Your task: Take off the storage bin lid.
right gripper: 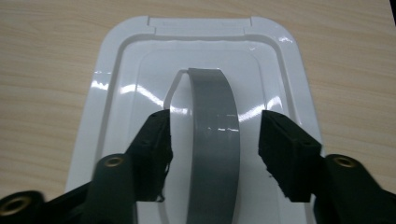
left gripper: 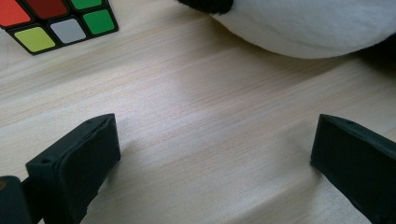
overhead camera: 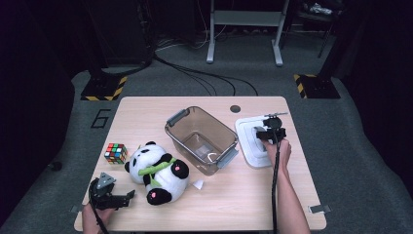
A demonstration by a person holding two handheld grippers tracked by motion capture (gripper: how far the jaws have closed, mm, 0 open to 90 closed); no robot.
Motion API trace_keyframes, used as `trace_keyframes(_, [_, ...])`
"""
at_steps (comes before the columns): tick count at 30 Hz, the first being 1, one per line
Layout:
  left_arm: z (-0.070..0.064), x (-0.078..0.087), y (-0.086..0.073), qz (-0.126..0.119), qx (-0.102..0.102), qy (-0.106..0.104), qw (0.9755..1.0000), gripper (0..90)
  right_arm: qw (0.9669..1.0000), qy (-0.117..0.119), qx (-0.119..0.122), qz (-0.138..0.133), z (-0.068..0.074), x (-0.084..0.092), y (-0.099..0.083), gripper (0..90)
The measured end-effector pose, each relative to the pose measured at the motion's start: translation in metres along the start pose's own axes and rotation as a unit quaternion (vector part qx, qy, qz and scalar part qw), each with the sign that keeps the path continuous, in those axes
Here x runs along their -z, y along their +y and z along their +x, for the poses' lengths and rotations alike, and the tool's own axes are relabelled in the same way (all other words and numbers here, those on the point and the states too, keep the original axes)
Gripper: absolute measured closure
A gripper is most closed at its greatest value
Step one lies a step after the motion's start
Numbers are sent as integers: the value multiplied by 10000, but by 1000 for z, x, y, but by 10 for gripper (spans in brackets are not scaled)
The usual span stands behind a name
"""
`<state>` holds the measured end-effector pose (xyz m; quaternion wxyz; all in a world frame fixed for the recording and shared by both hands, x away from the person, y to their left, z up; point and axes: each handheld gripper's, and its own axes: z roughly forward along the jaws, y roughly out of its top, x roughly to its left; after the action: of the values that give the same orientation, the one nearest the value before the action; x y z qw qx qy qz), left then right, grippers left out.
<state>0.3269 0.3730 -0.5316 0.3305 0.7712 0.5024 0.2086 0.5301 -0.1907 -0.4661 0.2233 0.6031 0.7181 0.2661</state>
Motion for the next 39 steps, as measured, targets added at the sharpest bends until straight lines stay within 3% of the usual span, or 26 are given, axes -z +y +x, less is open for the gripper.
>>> trace_keyframes(3, [0,0,0,1,-1,-1,10000,10,9997,148,78,-163,0,17,-5,237])
trace_keyframes(9, [0,0,0,-1,-1,-1,10000,10,9984,328,304,-332,5,40,-13,138])
trace_keyframes(14, [0,0,0,1,-2,-1,10000,10,9961,564,524,-426,14,62,-31,30])
trace_keyframes(24, [0,0,0,3,-3,0,10000,10,9943,620,703,-511,18,75,-77,0])
trace_keyframes(28, [0,0,1,11,-2,8,10000,9,9924,644,687,-795,12,78,-109,0])
trace_keyframes(31, [0,0,1,14,2,26,10000,8,9919,642,733,-808,10,78,-118,0])
trace_keyframes(35, [0,-1,0,-30,11,43,10000,7,9902,471,986,-873,8,76,-131,0])
trace_keyframes(39, [1,-1,1,-30,-13,10,10000,5,9892,503,1052,-886,7,75,-144,0])
